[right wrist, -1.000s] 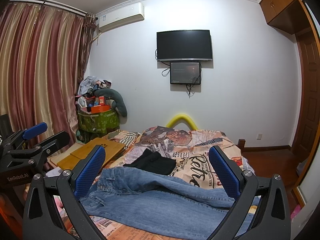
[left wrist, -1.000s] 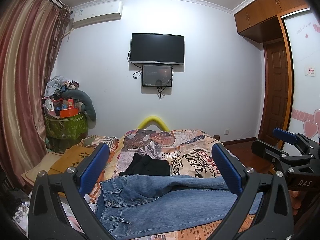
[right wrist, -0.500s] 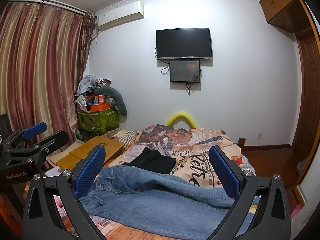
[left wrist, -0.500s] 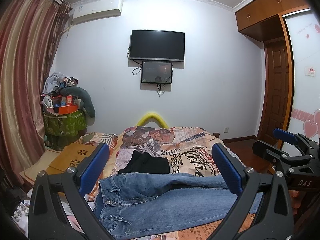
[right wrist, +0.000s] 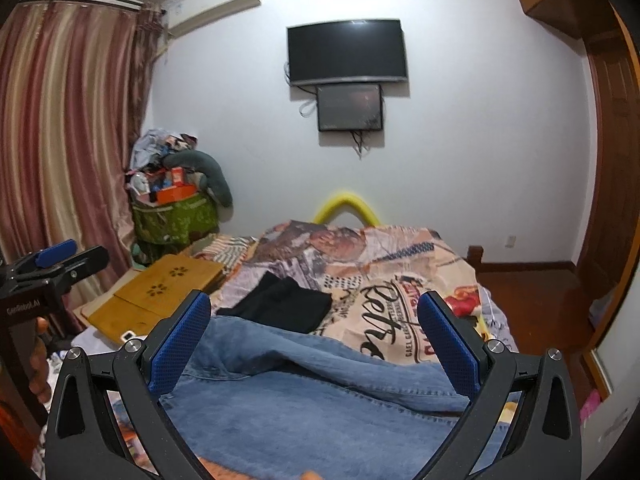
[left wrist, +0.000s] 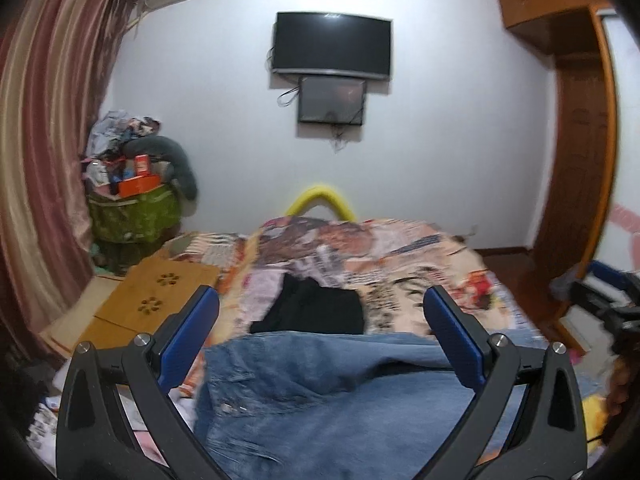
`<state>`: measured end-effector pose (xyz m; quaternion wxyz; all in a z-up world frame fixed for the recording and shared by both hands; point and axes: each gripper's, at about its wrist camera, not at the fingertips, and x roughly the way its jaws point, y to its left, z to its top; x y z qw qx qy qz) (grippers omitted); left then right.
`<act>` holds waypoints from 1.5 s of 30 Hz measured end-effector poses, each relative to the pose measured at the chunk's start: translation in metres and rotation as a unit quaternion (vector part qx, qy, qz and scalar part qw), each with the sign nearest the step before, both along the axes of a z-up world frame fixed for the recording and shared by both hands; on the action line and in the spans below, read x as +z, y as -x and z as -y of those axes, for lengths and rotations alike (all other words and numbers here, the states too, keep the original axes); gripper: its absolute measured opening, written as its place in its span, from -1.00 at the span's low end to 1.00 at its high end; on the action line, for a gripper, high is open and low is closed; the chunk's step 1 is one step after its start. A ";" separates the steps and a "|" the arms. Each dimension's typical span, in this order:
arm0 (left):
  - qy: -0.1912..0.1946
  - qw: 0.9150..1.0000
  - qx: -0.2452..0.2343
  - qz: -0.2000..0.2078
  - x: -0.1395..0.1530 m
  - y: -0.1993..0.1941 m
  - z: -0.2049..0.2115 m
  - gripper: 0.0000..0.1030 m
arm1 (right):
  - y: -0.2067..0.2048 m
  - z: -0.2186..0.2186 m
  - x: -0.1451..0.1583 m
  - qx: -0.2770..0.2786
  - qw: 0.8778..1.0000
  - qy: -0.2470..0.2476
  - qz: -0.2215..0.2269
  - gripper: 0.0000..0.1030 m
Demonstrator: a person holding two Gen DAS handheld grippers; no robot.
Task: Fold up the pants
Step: 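Grasp the jeans waistband with the left gripper while the right gripper grasps the hem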
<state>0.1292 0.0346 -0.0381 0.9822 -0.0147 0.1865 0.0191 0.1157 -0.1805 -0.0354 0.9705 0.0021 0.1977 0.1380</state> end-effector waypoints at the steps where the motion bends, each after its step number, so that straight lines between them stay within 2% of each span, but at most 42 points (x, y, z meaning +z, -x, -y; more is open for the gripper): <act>1: -0.010 1.000 0.008 -0.005 -0.004 -0.014 -0.003 1.00 | -0.008 0.003 -0.004 -0.003 1.000 0.002 -0.006 0.99; 6: -0.034 0.999 0.022 -0.035 -0.018 -0.073 -0.021 1.00 | -0.049 0.013 -0.019 -0.019 0.999 0.017 -0.035 0.99; 10: -0.047 0.997 0.032 -0.053 -0.034 -0.117 -0.038 1.00 | -0.079 0.014 -0.034 -0.024 0.997 0.053 -0.054 0.99; 13: -0.065 0.994 0.040 -0.083 -0.054 -0.154 -0.056 1.00 | -0.100 0.014 -0.050 -0.018 0.994 0.071 -0.076 0.99; 16: -0.047 0.990 0.042 -0.123 -0.078 -0.188 -0.081 1.00 | -0.120 0.017 -0.067 -0.007 0.992 0.077 -0.102 0.99; 19: -0.005 0.983 0.057 -0.175 -0.111 -0.216 -0.115 1.00 | -0.142 0.018 -0.089 0.007 0.987 0.085 -0.133 0.98; 22: 0.022 0.971 0.083 -0.225 -0.151 -0.236 -0.146 0.97 | -0.159 0.018 -0.107 0.018 0.983 0.091 -0.160 0.95; 24: 0.029 0.963 0.095 -0.251 -0.173 -0.244 -0.160 0.85 | -0.168 0.019 -0.117 0.023 0.980 0.093 -0.174 0.94; 26: 0.035 0.956 0.100 -0.273 -0.192 -0.252 -0.167 0.71 | -0.181 0.016 -0.129 0.032 0.977 0.092 -0.192 0.84; 30: 0.058 0.941 0.096 -0.318 -0.231 -0.264 -0.181 0.57 | -0.208 0.009 -0.151 0.036 0.966 0.085 -0.242 0.80; 32: 0.062 0.933 0.095 -0.340 -0.249 -0.269 -0.184 0.43 | -0.215 0.004 -0.160 0.051 0.962 0.079 -0.256 0.74; 35: 0.060 0.923 0.090 -0.369 -0.269 -0.275 -0.182 0.32 | -0.224 -0.006 -0.175 0.078 0.954 0.077 -0.278 0.71; 37: 0.056 0.916 0.089 -0.388 -0.285 -0.279 -0.180 0.31 | -0.229 -0.014 -0.185 0.093 0.948 0.088 -0.291 0.59; 40: 0.066 0.911 0.090 -0.397 -0.298 -0.281 -0.181 0.31 | -0.234 -0.023 -0.200 0.112 0.938 0.101 -0.311 0.39; 43: 0.085 0.908 0.094 -0.399 -0.307 -0.285 -0.182 0.30 | -0.238 -0.027 -0.213 0.127 0.928 0.091 -0.338 0.18; 45: 0.074 0.909 0.093 -0.399 -0.309 -0.287 -0.178 0.28 | -0.238 -0.027 -0.218 0.126 0.927 0.080 -0.343 0.13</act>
